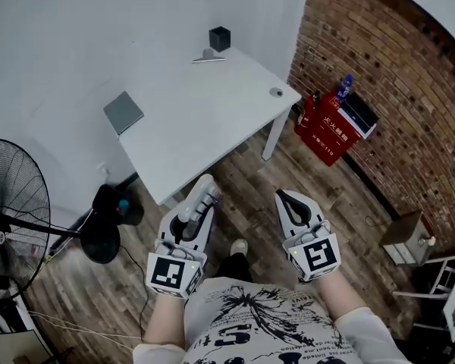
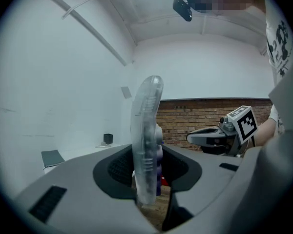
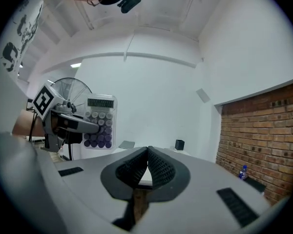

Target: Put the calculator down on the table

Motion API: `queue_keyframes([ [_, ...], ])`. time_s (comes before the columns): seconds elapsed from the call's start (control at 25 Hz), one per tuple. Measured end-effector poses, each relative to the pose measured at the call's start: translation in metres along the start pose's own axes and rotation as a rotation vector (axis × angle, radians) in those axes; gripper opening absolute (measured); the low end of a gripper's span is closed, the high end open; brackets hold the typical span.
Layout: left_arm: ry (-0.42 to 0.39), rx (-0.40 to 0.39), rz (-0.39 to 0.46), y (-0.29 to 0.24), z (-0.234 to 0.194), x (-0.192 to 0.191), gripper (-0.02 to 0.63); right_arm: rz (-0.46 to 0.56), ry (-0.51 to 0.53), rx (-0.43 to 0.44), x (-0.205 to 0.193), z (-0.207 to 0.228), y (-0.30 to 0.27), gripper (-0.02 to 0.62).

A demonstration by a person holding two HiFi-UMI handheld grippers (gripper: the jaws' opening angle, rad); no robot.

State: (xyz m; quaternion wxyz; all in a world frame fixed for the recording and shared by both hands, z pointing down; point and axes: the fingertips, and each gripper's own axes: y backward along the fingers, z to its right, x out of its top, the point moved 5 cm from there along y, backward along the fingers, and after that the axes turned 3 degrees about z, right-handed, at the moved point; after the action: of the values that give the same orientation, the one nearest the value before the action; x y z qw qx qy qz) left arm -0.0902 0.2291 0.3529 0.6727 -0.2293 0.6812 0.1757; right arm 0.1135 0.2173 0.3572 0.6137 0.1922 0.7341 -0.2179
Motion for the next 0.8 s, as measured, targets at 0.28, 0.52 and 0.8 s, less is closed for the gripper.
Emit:
queue_keyframes([
  [0.28, 0.012, 0.033, 0.015, -0.118, -0.081, 0.015, 0.143, 0.007, 0.003, 0.027, 0.009, 0.082, -0.126, 0.014],
  [0.52, 0.009, 0.089, -0.007, -0.182, -0.122, 0.018, 0.143, 0.011, 0.005, 0.088, 0.0, 0.131, -0.206, 0.015],
  [0.8, 0.013, 0.206, -0.049, -0.249, -0.149, 0.011, 0.143, 0.071, 0.016, 0.215, -0.007, 0.185, -0.288, 0.015],
])
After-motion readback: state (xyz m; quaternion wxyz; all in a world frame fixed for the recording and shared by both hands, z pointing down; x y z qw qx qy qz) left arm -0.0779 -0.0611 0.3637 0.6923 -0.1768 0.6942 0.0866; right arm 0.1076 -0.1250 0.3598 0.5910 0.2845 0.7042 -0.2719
